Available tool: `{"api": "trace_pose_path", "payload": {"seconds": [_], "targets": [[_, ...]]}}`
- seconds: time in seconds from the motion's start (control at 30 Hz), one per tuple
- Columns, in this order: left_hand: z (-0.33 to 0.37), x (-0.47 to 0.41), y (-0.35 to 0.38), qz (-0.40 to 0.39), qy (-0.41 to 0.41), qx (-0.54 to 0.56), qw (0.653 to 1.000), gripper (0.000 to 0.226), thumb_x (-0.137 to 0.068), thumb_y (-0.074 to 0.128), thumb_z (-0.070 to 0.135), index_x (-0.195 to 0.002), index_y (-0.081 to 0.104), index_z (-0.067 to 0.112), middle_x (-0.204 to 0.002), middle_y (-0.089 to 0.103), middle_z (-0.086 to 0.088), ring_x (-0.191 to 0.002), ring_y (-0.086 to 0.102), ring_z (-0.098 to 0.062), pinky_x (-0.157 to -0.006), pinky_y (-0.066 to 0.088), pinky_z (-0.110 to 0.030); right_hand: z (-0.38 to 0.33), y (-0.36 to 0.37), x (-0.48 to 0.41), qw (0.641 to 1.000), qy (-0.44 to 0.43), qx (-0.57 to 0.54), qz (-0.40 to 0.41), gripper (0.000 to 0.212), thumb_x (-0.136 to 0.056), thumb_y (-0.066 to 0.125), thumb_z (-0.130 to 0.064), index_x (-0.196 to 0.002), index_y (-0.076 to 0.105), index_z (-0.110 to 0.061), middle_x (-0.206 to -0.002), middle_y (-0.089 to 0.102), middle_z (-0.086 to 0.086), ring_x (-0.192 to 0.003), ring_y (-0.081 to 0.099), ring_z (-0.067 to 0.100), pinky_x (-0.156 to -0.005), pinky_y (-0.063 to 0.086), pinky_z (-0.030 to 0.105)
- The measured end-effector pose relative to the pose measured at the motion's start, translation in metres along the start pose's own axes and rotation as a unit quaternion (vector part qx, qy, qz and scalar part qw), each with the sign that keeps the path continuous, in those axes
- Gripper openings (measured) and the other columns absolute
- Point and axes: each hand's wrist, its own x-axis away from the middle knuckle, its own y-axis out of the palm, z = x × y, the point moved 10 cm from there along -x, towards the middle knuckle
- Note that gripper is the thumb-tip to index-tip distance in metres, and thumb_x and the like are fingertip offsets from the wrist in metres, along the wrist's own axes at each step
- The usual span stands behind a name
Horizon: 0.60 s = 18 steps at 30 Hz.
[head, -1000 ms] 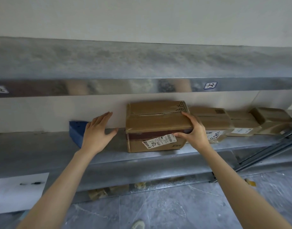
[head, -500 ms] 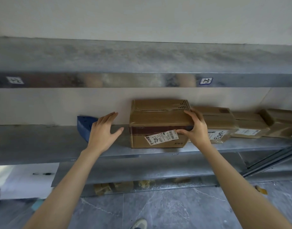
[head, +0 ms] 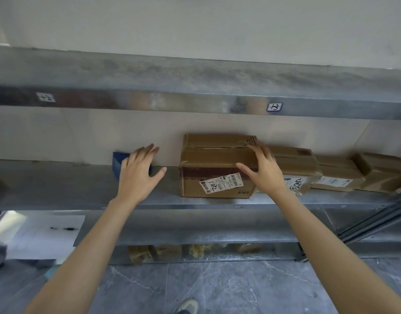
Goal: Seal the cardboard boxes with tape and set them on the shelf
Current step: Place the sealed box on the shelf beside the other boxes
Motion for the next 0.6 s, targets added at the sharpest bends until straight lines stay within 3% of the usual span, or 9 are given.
{"api": "trace_pose_path", "payload": {"seconds": [0.07,0.17,0.27,0.47,0.6], "targets": [[0.0,0.004,-0.012,0.013,0.0,-0.013,1.0,0.059,-0.094,0.059,0.047,-0.146,0.046,0.021,-0.155,0.042,0.0,-0.141,0.036,-0.025,-0.11,0.032,-0.049,-0.021,-0.003,-0.002,0.999,-0.021,0.043,0.008,0.066,-0.091,0.052,-0.063,-0.147,0.035,-0.033,-0.159,0.023,-0.004,-0.144,0.028,0.025,-0.096,0.048,0.048],[-0.004,0.01,-0.031,0.028,-0.011,-0.032,0.999,0.061,-0.096,0.06,0.045,-0.148,0.043,0.02,-0.157,0.039,0.0,-0.143,0.034,-0.025,-0.111,0.031,-0.048,-0.054,-0.001,-0.005,0.996,-0.039,0.08,0.017,0.066,-0.095,0.044,-0.06,-0.152,0.029,-0.031,-0.162,0.019,-0.001,-0.147,0.021,0.028,-0.109,0.038,0.051],[-0.017,0.021,-0.051,0.036,-0.034,-0.05,0.997,0.063,-0.097,0.056,0.047,-0.152,0.038,0.021,-0.159,0.035,-0.001,-0.144,0.033,-0.025,-0.111,0.029,-0.045,-0.088,0.013,-0.006,0.993,-0.047,0.105,-0.007,0.068,-0.096,0.042,-0.06,-0.154,0.022,-0.032,-0.164,0.015,0.0,-0.146,0.02,0.031,-0.107,0.037,0.049],[-0.081,0.055,-0.088,0.024,-0.117,-0.098,0.988,0.075,-0.093,0.027,0.065,-0.157,0.026,0.026,-0.163,0.025,0.003,-0.146,0.028,-0.023,-0.111,0.021,-0.039,-0.175,0.057,-0.007,0.987,-0.104,0.1,-0.07,0.072,-0.096,0.04,-0.061,-0.156,0.009,-0.036,-0.165,0.006,-0.001,-0.148,0.016,0.034,-0.112,0.031,0.051],[-0.131,0.085,-0.124,0.044,-0.154,-0.125,0.979,0.08,-0.091,0.022,0.068,-0.155,0.031,0.022,-0.16,0.034,0.0,-0.142,0.033,-0.024,-0.11,0.025,-0.041,-0.253,0.088,-0.001,0.98,-0.161,0.086,-0.081,0.073,-0.097,0.041,-0.059,-0.157,0.01,-0.032,-0.166,0.005,0.001,-0.15,0.012,0.032,-0.114,0.027,0.051]]}}
